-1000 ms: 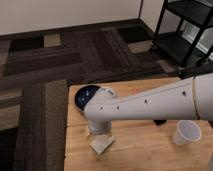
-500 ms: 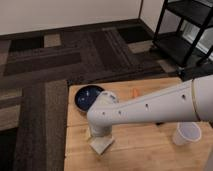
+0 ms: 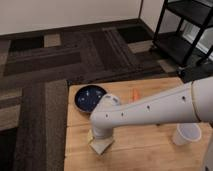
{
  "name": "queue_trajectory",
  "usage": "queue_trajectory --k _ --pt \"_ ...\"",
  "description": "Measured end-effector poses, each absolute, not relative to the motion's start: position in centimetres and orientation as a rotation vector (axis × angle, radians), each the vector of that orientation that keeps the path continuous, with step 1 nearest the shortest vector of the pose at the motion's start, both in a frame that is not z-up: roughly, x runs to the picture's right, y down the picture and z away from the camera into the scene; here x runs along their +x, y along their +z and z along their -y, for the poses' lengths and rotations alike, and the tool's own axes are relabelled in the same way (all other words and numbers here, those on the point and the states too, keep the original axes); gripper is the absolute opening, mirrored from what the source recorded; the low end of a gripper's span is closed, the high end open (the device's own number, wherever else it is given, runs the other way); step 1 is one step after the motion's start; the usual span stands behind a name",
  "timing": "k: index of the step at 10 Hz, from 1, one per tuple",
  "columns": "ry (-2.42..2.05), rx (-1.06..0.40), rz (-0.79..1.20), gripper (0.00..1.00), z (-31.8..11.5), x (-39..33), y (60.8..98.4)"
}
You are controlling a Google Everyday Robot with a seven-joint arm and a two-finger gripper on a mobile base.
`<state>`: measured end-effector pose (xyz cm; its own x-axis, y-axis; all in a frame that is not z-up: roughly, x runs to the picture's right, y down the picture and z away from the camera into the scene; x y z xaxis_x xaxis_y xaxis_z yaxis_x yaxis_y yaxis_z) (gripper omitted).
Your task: Wipe the white sponge on the table
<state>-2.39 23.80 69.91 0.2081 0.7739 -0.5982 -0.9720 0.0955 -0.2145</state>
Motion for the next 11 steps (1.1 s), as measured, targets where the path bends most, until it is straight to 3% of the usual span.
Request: queue_trajectory --k 4,5,11 --pt "1.329 -0.645 -0.387 0.04 -23.6 -2.7 69.8" --pt "1.324 -0.647 -0.392 0.0 -23.7 -2.7 69.8" --pt "1.25 -0.691 -0.391 0.0 -24.3 -5.3 69.9"
